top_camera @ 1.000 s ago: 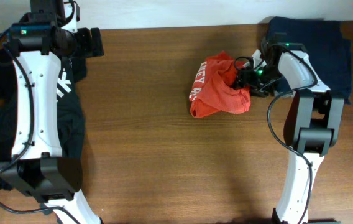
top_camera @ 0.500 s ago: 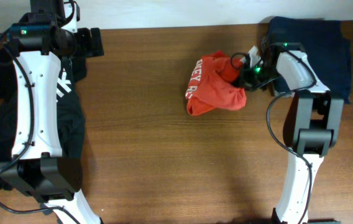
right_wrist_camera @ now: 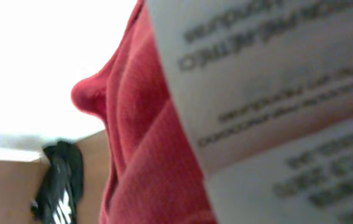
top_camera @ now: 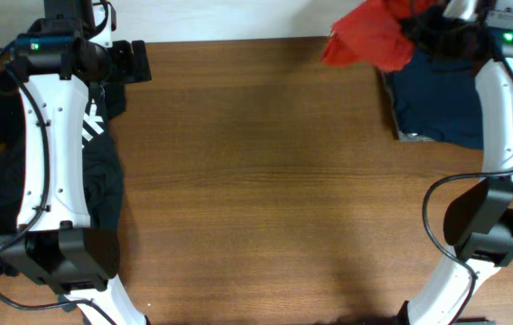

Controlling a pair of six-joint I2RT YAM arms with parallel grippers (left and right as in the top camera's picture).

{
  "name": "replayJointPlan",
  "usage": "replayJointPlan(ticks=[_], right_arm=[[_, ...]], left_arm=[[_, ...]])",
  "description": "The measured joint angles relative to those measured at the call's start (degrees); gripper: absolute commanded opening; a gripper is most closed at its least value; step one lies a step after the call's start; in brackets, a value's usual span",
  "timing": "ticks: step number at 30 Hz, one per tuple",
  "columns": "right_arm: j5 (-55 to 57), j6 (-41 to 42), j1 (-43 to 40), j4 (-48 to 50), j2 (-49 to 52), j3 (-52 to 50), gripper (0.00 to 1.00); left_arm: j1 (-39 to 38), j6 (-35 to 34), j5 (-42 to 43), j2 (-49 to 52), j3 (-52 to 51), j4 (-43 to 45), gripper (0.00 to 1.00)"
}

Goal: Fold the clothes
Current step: 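Carry the red t-shirt right and place it on the navy stack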

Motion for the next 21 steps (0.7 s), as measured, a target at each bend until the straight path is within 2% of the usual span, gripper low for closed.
replayJointPlan(ticks=[5, 13, 21], right_arm=[[3.43, 4.20, -3.08, 1.40, 0.22, -0.04, 0.04], [12.17, 5.90, -8.02, 1.90, 0.33, -0.04, 0.04], [15.19, 6.32, -10.21, 8.98, 4.66, -0.11, 0.04]], left_arm=[[0.00, 0.00, 0.00, 0.00, 0.00, 0.00, 0.99], [0.00, 0.00, 0.00, 0.00, 0.00, 0.04, 0.99], [0.00, 0.00, 0.02, 0.00, 0.00, 0.02, 0.99]])
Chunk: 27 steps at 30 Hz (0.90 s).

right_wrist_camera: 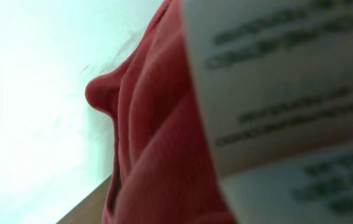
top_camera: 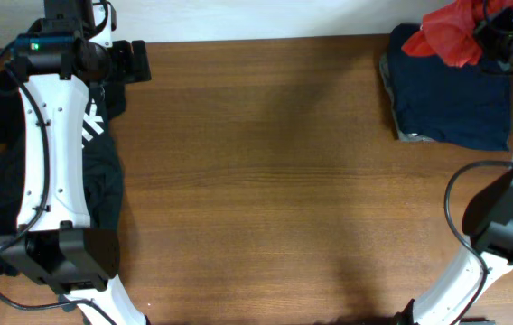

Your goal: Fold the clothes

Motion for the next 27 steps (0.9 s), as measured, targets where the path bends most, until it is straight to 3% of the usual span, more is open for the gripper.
replayJointPlan(ticks=[5, 12, 15, 17, 22, 27], right_arm=[[-0.02, 2.16, -0.22, 3.48, 5.16, -0.02, 0.04], [1.31, 4.02, -2.05, -3.93, 8.59, -0.15, 0.07], [1.73, 4.02, -3.91, -8.24, 8.63, -0.15, 0.73], [2.05, 3.80, -4.90, -12.13, 8.63, -0.15, 0.82], [2.08, 0.50, -7.85, -26.69, 8.63, -0.15, 0.85], [-0.66, -6.40, -10.84, -32.63, 8.61, -0.15, 0.77]], left_arm=[[0.00, 0.00, 0.00, 0.00, 0.00, 0.02, 0.99], [0.00, 0.02, 0.00, 0.00, 0.00, 0.04, 0.99], [0.00, 0.00, 0.00, 0.00, 0.00, 0.13, 0.99], [0.00, 0.00, 0.00, 0.00, 0.00, 0.35, 0.99], [0.00, 0.02, 0.00, 0.00, 0.00, 0.46, 0.99], [0.00, 0.00, 0.00, 0.00, 0.00, 0.46, 0.99]])
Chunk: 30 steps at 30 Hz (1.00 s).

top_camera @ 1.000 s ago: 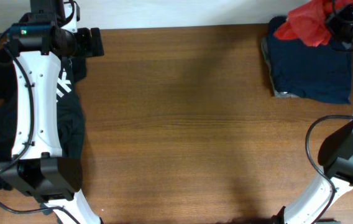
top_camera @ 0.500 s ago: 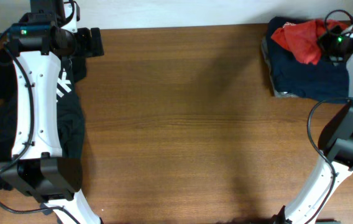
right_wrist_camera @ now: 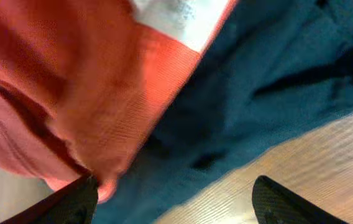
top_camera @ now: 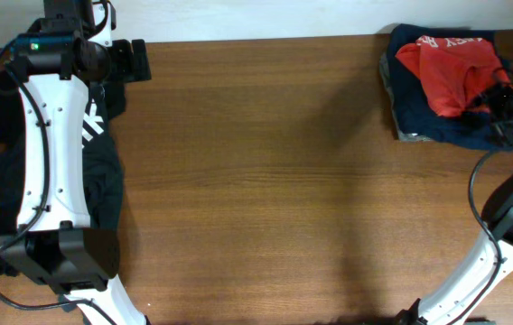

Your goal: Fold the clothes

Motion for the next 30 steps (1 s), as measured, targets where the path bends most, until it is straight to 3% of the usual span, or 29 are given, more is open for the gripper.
replayJointPlan(ticks=[2, 3, 4, 5, 6, 7, 16, 21, 30], right_arm=[[-1.38, -3.56, -1.14, -0.37, -0.04, 0.00, 0.70], [-2.05, -6.32, -1.66, -0.28, -0.20, 0.00, 0.61], [-2.49, -7.50, -1.95, -0.24, -0.35, 0.00, 0.51], [-2.95, -9.64, -2.27, -0.04, -0.66, 0.00, 0.24], [-3.23, -11.72, -2.54, 0.48, -1.18, 0.00, 0.11], [-3.50, -14.29, -2.60, 1.75, -1.88, 0.00, 0.04], [-2.27, -22.40, 0.79, 17.14, -5.27, 0.20, 0.04], [1.66, -24.41, 5.60, 20.90, -5.25, 0.20, 0.36], [5.25, -24.72, 10.36, 18.75, -3.80, 0.17, 0.37]], left_arm=[[0.00, 0.00, 0.00, 0.00, 0.00, 0.00, 0.99], [0.00, 0.00, 0.00, 0.00, 0.00, 0.00, 0.99], [0.00, 0.00, 0.00, 0.00, 0.00, 0.00, 0.99], [0.00, 0.00, -0.02, 0.00, 0.00, 0.00, 0.99], [0.00, 0.00, 0.00, 0.00, 0.00, 0.00, 0.99], [0.00, 0.00, 0.00, 0.00, 0.00, 0.00, 0.99], [0.00, 0.00, 0.00, 0.00, 0.00, 0.04, 0.99], [0.00, 0.00, 0.00, 0.00, 0.00, 0.37, 0.99], [0.00, 0.00, 0.00, 0.00, 0.00, 0.61, 0.99]])
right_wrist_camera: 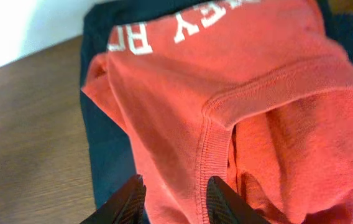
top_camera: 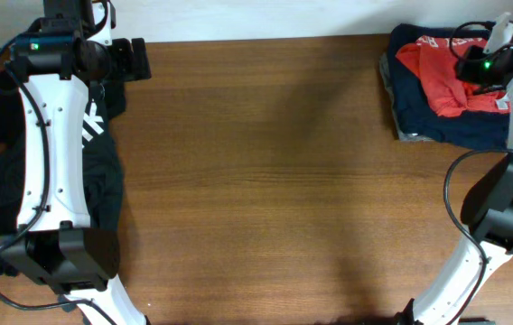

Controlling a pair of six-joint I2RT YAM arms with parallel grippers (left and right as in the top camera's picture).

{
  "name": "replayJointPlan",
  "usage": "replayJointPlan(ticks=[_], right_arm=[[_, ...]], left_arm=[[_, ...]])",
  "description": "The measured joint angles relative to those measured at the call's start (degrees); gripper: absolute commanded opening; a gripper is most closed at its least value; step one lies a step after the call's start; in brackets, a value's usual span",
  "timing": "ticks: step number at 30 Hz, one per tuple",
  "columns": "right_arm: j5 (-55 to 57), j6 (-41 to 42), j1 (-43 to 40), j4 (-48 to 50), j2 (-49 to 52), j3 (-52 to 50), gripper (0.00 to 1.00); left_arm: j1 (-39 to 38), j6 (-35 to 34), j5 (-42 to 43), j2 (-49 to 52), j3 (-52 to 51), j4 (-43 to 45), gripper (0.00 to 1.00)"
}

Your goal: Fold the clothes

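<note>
A red garment (top_camera: 437, 77) with white lettering lies crumpled on a folded navy garment (top_camera: 446, 122) at the table's back right. In the right wrist view the red garment (right_wrist_camera: 238, 93) fills the frame, navy fabric (right_wrist_camera: 105, 155) showing at its left. My right gripper (right_wrist_camera: 175, 200) hovers just over the red cloth, its jaws apart and nothing between them. My left gripper (top_camera: 133, 60) rests at the back left; whether it is open or shut does not show. A pile of black clothes (top_camera: 103, 185) lies under the left arm.
The wooden table (top_camera: 265, 181) stretches between the two piles. A white wall runs along the back edge. The right arm reaches up along the right edge, over part of the navy garment.
My right gripper was at the right side of the stack, jaws wide apart. Now it is over the red garment near its back, jaws closer together but open. The left arm is unchanged.
My right gripper held the red garment in the air at the back, just left of the navy stack. Then it held it over the stack's back edge. Then the red lay on the navy with the gripper open beside it; now the gripper hovers above it.
</note>
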Motion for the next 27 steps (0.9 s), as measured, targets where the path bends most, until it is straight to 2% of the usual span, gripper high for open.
replayJointPlan(ticks=[17, 22, 27], right_arm=[[2.84, -0.02, -0.83, -0.46, 4.15, 0.00, 0.35], [2.89, 0.31, -0.83, -0.83, 4.15, 0.00, 0.15], [2.78, 0.15, -0.83, -0.90, 4.28, 0.00, 0.05]], left_arm=[[0.00, 0.00, -0.02, 0.00, 0.00, 0.02, 0.99], [0.00, 0.00, 0.00, 0.00, 0.00, 0.02, 0.99], [0.00, 0.02, 0.00, 0.00, 0.00, 0.00, 0.99]])
